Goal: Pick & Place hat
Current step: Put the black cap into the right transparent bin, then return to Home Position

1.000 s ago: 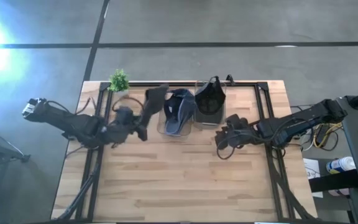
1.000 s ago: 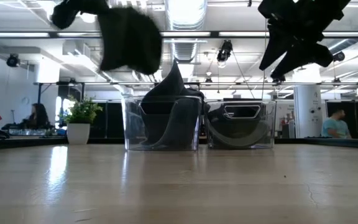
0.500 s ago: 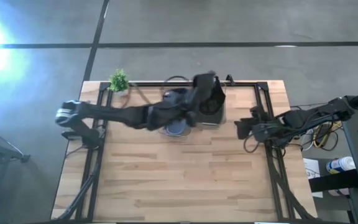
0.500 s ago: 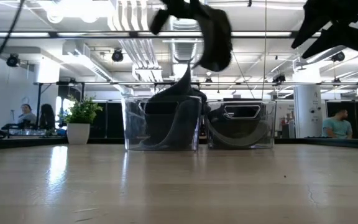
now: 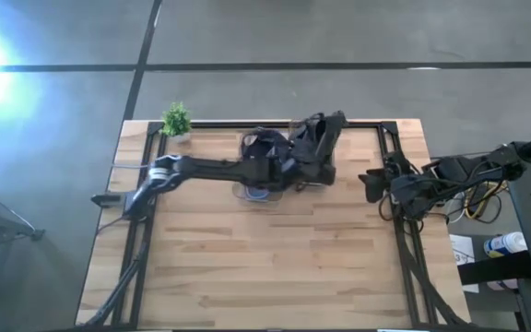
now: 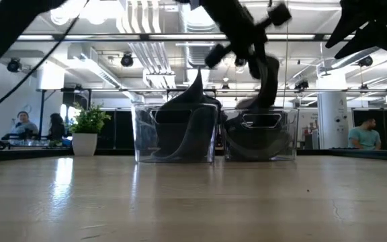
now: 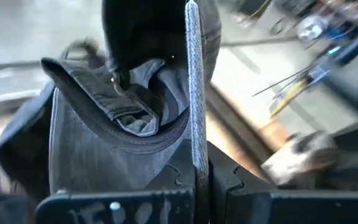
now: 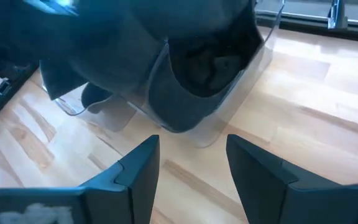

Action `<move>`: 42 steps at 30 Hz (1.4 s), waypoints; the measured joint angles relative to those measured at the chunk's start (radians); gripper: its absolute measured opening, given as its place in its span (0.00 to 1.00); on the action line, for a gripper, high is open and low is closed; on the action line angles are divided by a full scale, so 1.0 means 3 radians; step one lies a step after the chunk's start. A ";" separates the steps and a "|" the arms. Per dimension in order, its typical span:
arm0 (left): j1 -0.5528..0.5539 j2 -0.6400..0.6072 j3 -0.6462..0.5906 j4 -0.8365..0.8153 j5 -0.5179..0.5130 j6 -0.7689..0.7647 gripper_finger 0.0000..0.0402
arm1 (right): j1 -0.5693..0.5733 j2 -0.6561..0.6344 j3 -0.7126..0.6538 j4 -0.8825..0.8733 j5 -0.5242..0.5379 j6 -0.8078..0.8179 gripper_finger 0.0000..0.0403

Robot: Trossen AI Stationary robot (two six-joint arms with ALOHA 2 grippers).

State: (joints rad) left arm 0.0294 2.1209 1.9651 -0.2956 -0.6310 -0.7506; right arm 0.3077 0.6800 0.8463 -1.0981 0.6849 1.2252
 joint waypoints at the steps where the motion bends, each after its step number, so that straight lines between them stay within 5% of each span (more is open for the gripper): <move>1: 0.0012 0.0105 0.0062 -0.0083 -0.0004 -0.0042 0.01 | 0.0000 0.0000 0.0000 -0.0001 0.0000 -0.0012 0.45; 9: 0.0095 0.0628 0.0370 -0.0675 0.0002 -0.0523 0.03 | 0.0000 -0.0026 0.0000 -0.0011 -0.0001 -0.0049 0.45; 19: 0.0096 0.0677 0.0359 -0.1008 -0.0147 -0.0664 0.07 | 0.0000 -0.0042 0.0000 -0.0020 0.0063 -0.0085 0.45; 33: 0.0080 0.0196 0.0361 -0.1348 -0.0251 -0.0546 0.37 | 0.0000 -0.0042 0.0000 -0.0081 0.0084 -0.0101 0.45; 42: -0.0394 -0.0699 0.0240 -0.1393 0.0004 0.0853 0.40 | 0.0001 -0.0029 0.0000 -0.0020 -0.0191 -0.0577 0.45</move>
State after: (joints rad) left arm -0.0888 1.9112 2.0371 -0.7134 -0.6299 -0.4947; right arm 0.3080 0.6713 0.8463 -1.1039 0.6277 1.0520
